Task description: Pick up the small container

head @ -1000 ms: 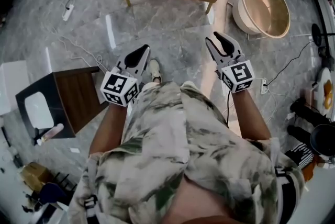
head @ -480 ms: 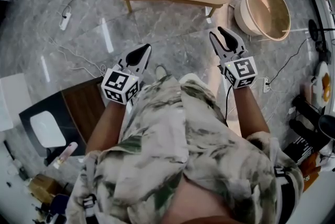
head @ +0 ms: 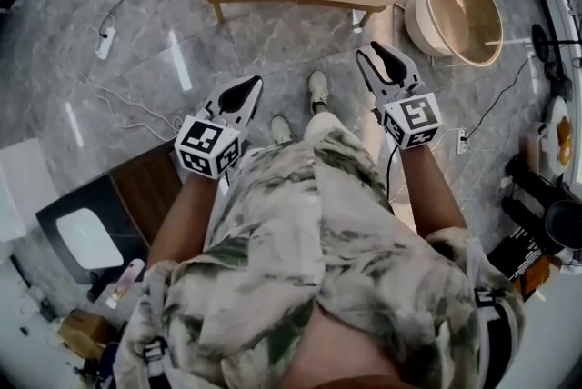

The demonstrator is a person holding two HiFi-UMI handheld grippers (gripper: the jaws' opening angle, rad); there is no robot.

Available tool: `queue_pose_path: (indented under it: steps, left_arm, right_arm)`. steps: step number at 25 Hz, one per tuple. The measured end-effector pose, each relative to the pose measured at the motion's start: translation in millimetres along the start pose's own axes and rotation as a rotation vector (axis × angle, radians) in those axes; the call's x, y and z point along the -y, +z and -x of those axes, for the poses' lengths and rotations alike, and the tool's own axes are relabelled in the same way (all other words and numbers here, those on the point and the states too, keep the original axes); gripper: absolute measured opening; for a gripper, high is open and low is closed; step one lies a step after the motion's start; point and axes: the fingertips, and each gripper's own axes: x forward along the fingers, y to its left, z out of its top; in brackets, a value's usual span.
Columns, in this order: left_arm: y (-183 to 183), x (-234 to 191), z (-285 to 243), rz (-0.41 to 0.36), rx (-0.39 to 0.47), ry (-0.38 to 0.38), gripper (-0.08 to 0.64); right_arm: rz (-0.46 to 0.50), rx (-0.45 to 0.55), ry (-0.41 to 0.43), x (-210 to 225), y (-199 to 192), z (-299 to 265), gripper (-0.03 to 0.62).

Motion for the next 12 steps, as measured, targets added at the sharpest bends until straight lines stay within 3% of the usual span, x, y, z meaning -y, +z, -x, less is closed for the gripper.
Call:
queue_pose_path:
  steps: [12]
  left_arm:
    - [29.4, -47.2, -84.1, 0.023, -0.06, 0.017, 0.021]
  right_arm:
    - [-0.01, -0.017, 0.021, 97.5, -7.6, -100.9, 0.149]
